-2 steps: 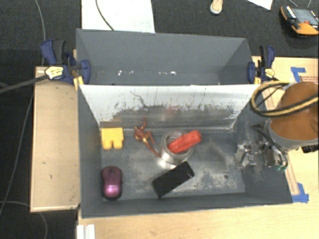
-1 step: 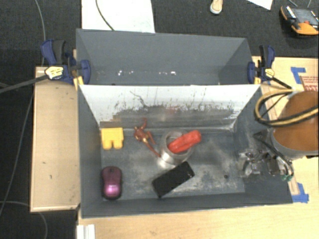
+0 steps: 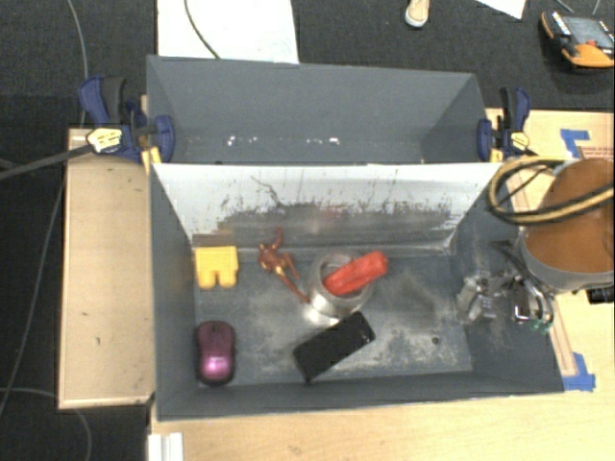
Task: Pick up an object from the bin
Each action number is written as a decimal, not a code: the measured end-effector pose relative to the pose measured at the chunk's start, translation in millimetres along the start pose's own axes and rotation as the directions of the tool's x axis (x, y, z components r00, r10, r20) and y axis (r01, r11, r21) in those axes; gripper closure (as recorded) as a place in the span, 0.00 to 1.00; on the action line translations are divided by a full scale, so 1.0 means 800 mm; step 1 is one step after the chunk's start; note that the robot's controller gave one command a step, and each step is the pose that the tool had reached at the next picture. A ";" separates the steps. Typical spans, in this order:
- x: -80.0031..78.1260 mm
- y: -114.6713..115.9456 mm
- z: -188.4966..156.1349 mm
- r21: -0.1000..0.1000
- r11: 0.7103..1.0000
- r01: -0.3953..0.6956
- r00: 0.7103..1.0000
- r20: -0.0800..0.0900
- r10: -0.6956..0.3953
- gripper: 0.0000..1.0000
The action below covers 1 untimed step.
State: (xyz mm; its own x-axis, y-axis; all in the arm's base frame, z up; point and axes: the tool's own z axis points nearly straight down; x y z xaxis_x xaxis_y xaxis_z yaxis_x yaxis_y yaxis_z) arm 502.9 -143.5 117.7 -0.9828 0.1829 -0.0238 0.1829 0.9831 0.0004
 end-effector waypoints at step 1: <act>0.013 -0.010 -0.032 0.002 0.975 0.222 0.975 0.006 -0.222 1.00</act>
Offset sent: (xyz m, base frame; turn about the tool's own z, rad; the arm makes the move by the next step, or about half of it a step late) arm -0.0010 0.0039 0.0154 -0.0431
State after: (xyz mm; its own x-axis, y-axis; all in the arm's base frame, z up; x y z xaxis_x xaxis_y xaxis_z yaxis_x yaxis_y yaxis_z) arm 490.3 -149.2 143.3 -0.9988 -0.0396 -0.0289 -0.0394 0.9992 -0.0073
